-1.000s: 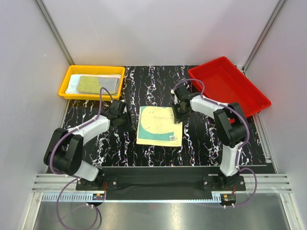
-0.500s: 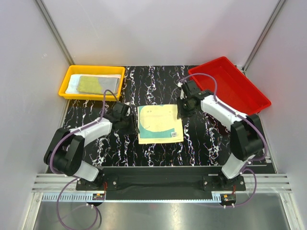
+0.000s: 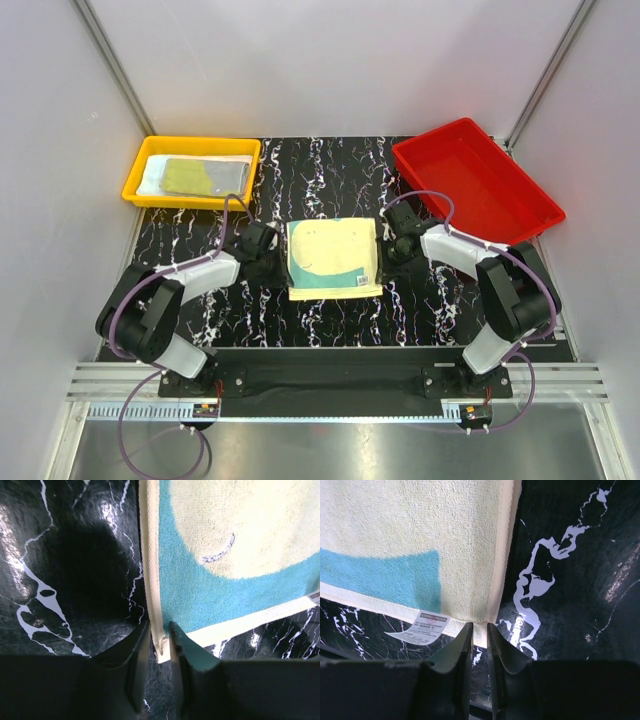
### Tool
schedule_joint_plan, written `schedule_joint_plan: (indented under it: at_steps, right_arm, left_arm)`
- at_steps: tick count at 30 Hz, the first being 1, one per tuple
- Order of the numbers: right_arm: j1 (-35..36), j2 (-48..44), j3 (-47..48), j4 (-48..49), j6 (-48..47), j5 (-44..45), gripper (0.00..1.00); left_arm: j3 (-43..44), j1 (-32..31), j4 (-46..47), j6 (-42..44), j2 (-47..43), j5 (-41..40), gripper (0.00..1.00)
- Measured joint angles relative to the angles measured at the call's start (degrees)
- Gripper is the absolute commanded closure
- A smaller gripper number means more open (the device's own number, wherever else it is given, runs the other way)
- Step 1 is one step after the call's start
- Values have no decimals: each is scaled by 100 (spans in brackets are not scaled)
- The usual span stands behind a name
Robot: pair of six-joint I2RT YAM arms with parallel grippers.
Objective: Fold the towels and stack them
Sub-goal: Fold the towel
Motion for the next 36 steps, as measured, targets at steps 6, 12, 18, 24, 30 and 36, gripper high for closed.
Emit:
schedule_joint_plan:
  at_steps: [6,12,18,24,30,36]
  right_arm:
    - [0,0,-221,302,120,-61,78]
    - [0,-7,-251,319,173,-44,73]
    - [0,-42,-267,317,188,-9,74]
    - [0,-42,-278,321,219,-11,76]
    - [0,-42,-313,326,282,-22,80]
    - [0,-50,-328,348,345,-79,75]
  left_arm:
    - [-11,0,101,-31,39,-94,87]
    - [0,0,76,-26,37,-138,100]
    - [42,0,-20,-20,33,-199,100]
    - [57,0,-210,9,-44,-282,100]
    - [59,0,-251,15,-76,-275,100]
    - [133,0,-376,55,-76,-286,77]
